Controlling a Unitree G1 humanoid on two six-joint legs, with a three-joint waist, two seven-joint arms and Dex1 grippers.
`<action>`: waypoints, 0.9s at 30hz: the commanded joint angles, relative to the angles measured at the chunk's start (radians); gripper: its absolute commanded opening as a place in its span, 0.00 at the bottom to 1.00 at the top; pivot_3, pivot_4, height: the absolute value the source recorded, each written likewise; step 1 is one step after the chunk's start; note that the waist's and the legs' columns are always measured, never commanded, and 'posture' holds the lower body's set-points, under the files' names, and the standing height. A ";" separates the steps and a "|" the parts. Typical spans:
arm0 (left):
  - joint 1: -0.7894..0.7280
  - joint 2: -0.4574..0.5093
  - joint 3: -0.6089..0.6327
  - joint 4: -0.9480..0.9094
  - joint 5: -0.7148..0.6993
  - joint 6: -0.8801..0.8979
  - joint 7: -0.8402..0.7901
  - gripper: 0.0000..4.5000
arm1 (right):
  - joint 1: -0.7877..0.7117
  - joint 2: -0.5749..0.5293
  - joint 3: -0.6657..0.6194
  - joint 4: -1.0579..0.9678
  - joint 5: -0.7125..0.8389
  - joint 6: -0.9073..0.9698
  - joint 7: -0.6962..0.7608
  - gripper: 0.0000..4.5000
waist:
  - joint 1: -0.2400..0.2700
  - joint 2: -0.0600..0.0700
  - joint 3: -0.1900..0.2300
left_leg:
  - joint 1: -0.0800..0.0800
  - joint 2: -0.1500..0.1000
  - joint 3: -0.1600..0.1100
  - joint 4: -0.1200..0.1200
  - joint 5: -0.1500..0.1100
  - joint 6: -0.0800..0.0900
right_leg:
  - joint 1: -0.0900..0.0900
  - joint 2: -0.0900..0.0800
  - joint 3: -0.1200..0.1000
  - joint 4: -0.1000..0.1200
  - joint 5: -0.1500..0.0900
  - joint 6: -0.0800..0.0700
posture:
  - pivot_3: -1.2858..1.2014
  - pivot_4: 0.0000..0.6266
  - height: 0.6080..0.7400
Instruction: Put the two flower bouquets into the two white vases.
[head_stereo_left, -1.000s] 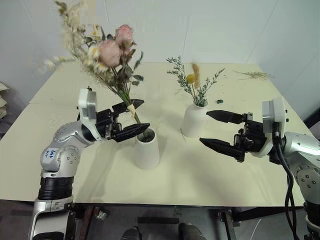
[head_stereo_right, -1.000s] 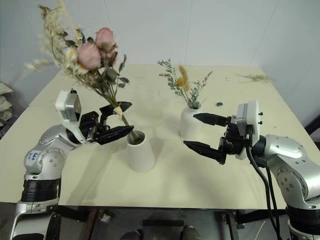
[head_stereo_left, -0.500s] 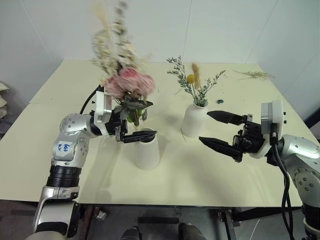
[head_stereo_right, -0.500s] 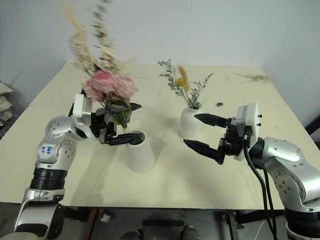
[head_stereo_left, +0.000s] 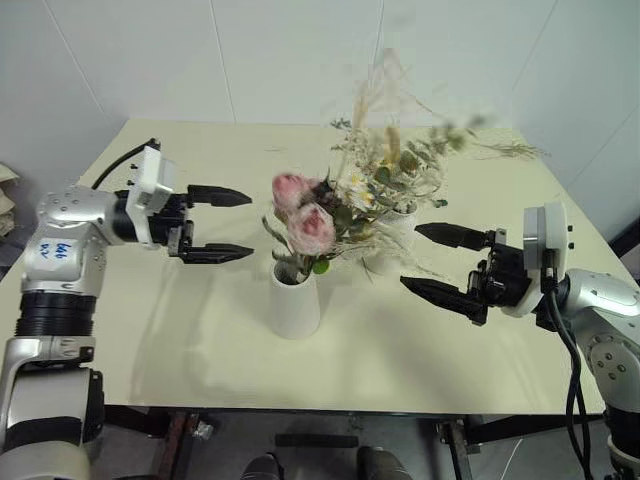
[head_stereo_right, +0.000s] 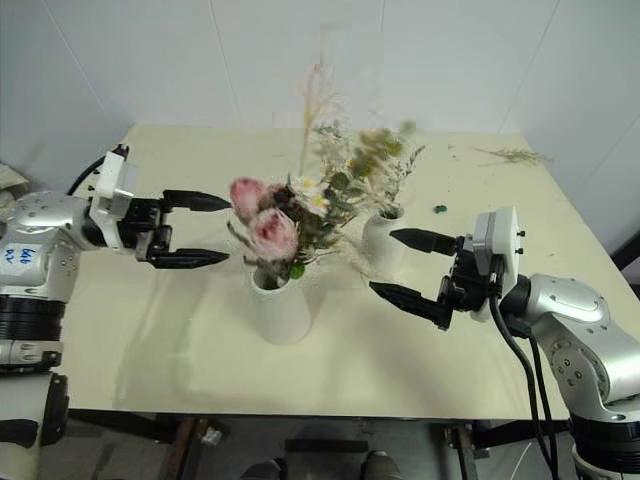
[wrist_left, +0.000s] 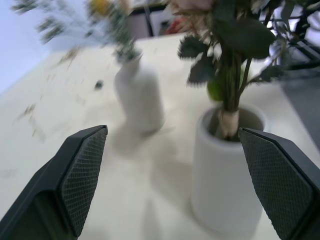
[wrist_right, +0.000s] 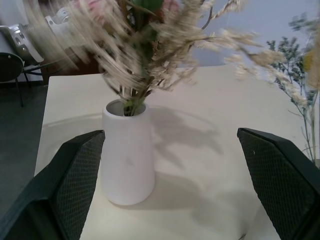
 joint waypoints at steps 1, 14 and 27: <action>0.030 0.052 0.050 -0.032 -0.026 0.030 -0.045 1.00 | -0.008 -0.045 -0.036 0.000 0.011 -0.009 0.050 1.00 | 0.000 0.000 0.000 | 0.000 0.000 0.000 0.000 0.000 0.000 | 0.000 0.000 0.000 0.000 0.000 0.000 | 0.52 0.24 1.00; 0.351 0.114 0.225 -0.249 -0.157 0.142 -0.033 1.00 | 0.106 -0.200 -0.144 0.059 -0.031 -0.034 0.202 1.00 | 0.000 0.001 0.000 | 0.000 0.001 0.000 -0.001 0.000 0.001 | -0.001 0.000 0.000 0.002 -0.001 -0.001 | 0.52 0.24 1.00; 0.379 0.073 0.249 -0.317 -0.195 0.144 0.014 1.00 | 0.160 -0.210 -0.185 0.053 -0.053 -0.064 0.217 1.00 | -0.002 0.001 0.000 | 0.001 0.001 0.000 0.000 0.000 0.000 | -0.001 0.000 0.000 0.001 -0.001 -0.001 | 0.52 0.24 1.00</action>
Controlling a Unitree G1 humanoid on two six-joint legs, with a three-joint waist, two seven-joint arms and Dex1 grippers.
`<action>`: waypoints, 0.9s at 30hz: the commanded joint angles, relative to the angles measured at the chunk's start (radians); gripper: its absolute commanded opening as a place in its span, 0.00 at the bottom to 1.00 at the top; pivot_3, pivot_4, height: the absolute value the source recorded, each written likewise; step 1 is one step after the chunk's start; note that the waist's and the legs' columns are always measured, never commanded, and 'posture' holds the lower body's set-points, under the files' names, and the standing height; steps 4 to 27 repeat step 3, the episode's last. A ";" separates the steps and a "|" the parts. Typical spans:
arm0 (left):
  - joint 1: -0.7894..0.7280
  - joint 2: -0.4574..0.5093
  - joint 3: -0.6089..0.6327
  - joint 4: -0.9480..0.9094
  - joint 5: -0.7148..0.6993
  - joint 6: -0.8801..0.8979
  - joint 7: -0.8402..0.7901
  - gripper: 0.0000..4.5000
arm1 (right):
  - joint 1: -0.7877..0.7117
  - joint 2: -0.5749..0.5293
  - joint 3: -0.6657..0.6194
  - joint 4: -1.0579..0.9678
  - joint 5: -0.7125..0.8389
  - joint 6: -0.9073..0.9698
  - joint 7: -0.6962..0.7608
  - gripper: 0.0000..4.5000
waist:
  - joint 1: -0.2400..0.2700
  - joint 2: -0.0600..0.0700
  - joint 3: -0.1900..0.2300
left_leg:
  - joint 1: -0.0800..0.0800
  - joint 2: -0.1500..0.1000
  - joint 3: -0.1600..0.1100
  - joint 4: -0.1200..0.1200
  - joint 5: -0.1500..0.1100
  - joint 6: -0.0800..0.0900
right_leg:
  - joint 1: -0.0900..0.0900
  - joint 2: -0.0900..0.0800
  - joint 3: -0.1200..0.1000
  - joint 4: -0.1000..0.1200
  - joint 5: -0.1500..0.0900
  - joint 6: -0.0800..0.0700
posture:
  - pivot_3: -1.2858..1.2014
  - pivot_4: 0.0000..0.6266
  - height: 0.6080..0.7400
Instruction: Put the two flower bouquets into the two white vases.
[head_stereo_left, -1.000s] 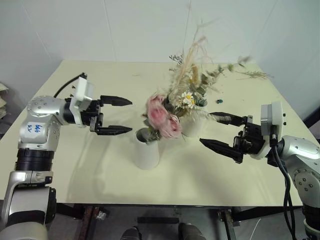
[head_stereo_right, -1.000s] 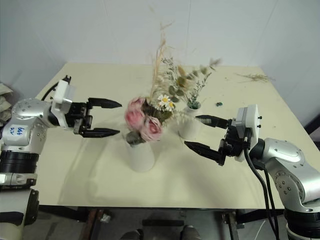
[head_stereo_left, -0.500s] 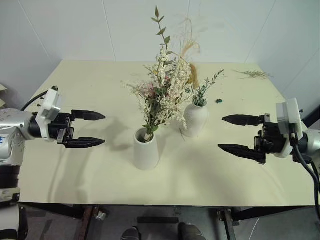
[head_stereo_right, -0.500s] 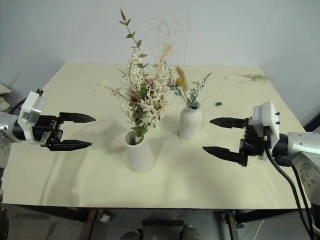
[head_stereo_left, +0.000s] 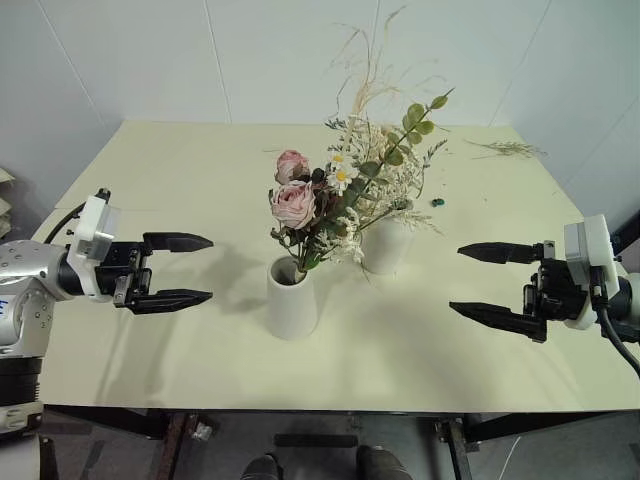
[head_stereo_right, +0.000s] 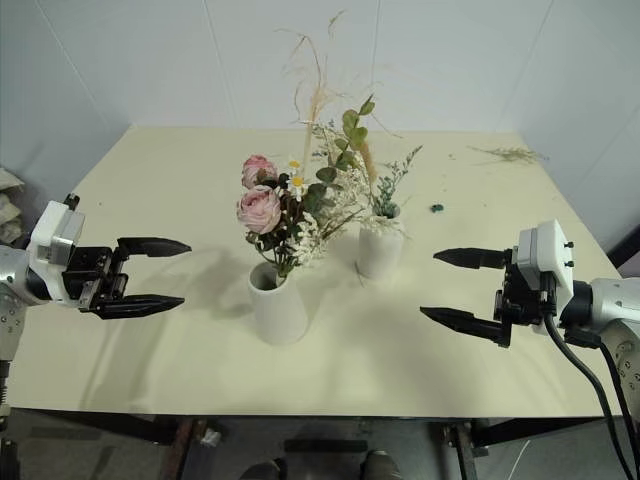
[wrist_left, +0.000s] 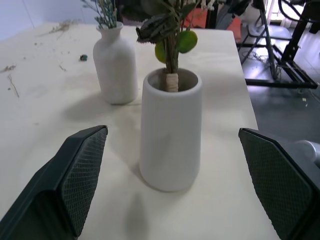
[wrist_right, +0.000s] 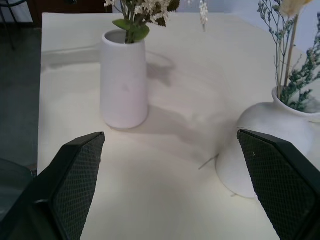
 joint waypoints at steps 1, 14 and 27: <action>0.010 0.004 0.044 -0.058 -0.037 0.008 0.018 1.00 | 0.012 -0.018 -0.044 -0.026 0.009 -0.013 0.010 1.00 | -0.001 0.000 0.000 | 0.000 0.000 0.000 0.000 0.000 0.000 | 0.000 0.000 0.000 0.000 0.000 0.000 | 0.52 0.24 1.00; 0.008 0.002 0.042 -0.066 -0.041 0.013 0.028 1.00 | 0.002 -0.017 -0.040 -0.014 0.009 -0.016 0.009 1.00 | -0.001 0.000 0.000 | 0.000 0.000 0.000 0.000 0.000 0.000 | 0.000 0.000 0.000 0.000 0.000 0.000 | 0.52 0.24 1.00; 0.008 0.002 0.042 -0.066 -0.041 0.013 0.028 1.00 | 0.002 -0.017 -0.040 -0.014 0.009 -0.016 0.009 1.00 | -0.001 0.000 0.000 | 0.000 0.000 0.000 0.000 0.000 0.000 | 0.000 0.000 0.000 0.000 0.000 0.000 | 0.52 0.24 1.00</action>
